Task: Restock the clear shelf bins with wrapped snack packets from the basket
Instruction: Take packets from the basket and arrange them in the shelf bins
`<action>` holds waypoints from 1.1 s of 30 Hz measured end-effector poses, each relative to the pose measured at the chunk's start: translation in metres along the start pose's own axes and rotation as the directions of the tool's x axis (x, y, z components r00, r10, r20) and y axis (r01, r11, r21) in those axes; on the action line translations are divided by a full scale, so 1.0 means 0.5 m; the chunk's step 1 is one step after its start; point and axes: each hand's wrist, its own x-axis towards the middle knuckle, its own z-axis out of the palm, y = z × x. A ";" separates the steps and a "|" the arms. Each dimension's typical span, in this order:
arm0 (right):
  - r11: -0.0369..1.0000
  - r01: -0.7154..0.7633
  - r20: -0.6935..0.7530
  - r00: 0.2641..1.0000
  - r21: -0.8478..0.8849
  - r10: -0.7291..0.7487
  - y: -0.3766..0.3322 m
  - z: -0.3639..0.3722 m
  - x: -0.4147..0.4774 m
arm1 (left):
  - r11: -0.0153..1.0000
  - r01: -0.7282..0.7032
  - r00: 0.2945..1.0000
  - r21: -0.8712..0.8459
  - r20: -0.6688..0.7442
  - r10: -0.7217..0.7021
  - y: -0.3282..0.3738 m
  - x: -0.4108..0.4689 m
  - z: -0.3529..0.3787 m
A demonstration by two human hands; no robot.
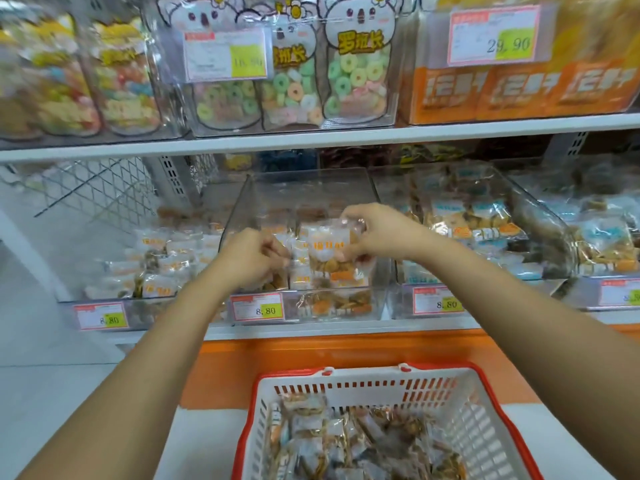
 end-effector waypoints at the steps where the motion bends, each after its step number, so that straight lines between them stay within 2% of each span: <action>1: 1.000 -0.015 0.062 0.998 -0.026 0.016 -0.001 0.015 0.011 | 0.999 -0.018 0.999 0.050 0.032 0.016 -0.019 0.010 0.005; 5: 0.990 -0.126 0.293 0.946 -0.068 0.140 -0.018 0.058 0.043 | 0.983 -0.112 0.993 0.148 0.064 0.103 -0.049 0.046 0.020; 8: 0.969 -0.107 0.310 0.935 -0.221 0.173 -0.026 0.085 0.060 | 0.945 -0.216 0.975 0.244 0.103 0.196 -0.047 0.071 0.024; 10: 0.951 -0.133 0.318 0.922 -0.278 0.222 -0.032 0.098 0.066 | 0.942 -0.216 0.975 0.256 0.112 0.193 -0.042 0.077 0.023; 13: 0.928 -0.138 0.319 0.913 -0.346 0.255 -0.033 0.104 0.064 | 0.961 -0.217 0.976 0.173 0.075 0.207 -0.039 0.068 0.022; 16: 0.935 -0.187 0.352 0.889 -0.303 0.292 -0.032 0.097 0.052 | 0.967 -0.250 0.961 0.052 0.135 0.241 -0.033 0.032 0.032; 17: 0.946 -0.228 0.378 0.875 -0.230 0.303 -0.030 0.094 0.051 | 0.961 -0.262 0.952 0.085 0.187 0.243 -0.030 0.022 0.038; 19: 0.944 -0.317 0.423 0.847 -0.086 0.323 -0.030 0.097 0.048 | 0.920 -0.293 0.944 0.261 0.231 0.235 -0.024 0.014 0.045; 21: 0.953 -0.279 0.281 0.911 -0.118 0.301 -0.027 0.107 0.042 | 0.881 -0.278 0.956 0.382 0.197 0.217 -0.018 0.016 0.044; 22: 0.966 -0.222 0.112 0.965 -0.129 0.237 -0.021 0.117 0.033 | 0.877 -0.264 0.961 0.401 0.184 0.205 -0.017 0.016 0.045; 23: 0.982 -0.159 -0.070 0.986 -0.105 0.152 -0.020 0.126 0.013 | 0.890 -0.244 0.968 0.385 0.154 0.198 -0.019 0.014 0.048; 24: 0.994 -0.094 -0.266 0.961 -0.058 0.075 -0.021 0.138 -0.015 | 0.915 -0.224 0.974 0.335 0.097 0.203 -0.021 0.008 0.050; 25: 0.998 -0.002 -0.445 0.895 -0.056 -0.023 -0.016 0.156 -0.043 | 0.940 -0.217 0.974 0.263 -0.005 0.227 -0.026 -0.008 0.053; 26: 0.990 0.076 -0.538 0.833 -0.121 -0.130 -0.005 0.182 -0.071 | 0.950 -0.239 0.951 0.198 -0.150 0.271 -0.033 -0.032 0.056; 27: 0.974 0.140 -0.554 0.804 -0.178 -0.217 0.009 0.216 -0.096 | 0.946 -0.283 0.901 0.159 -0.296 0.319 -0.041 -0.062 0.057; 28: 0.961 0.183 -0.505 0.821 -0.210 -0.266 0.026 0.258 -0.113 | 0.938 -0.313 0.852 0.147 -0.393 0.345 -0.050 -0.095 0.059; 29: 0.960 0.183 -0.410 0.875 -0.212 -0.258 0.051 0.309 -0.126 | 0.936 -0.313 0.835 0.159 -0.423 0.351 -0.064 -0.125 0.065; 30: 0.970 0.136 -0.287 0.938 -0.204 -0.192 0.071 0.361 -0.138 | 0.938 -0.297 0.850 0.179 -0.398 0.345 -0.085 -0.151 0.075; 31: 0.977 0.086 -0.130 0.985 -0.193 -0.112 0.095 0.420 -0.148 | 0.947 -0.257 0.893 0.194 -0.327 0.309 -0.108 -0.173 0.089; 33: 0.991 -0.015 0.163 0.986 -0.132 0.037 0.131 0.533 -0.168 | 0.960 -0.154 0.972 0.233 -0.139 0.190 -0.168 -0.215 0.129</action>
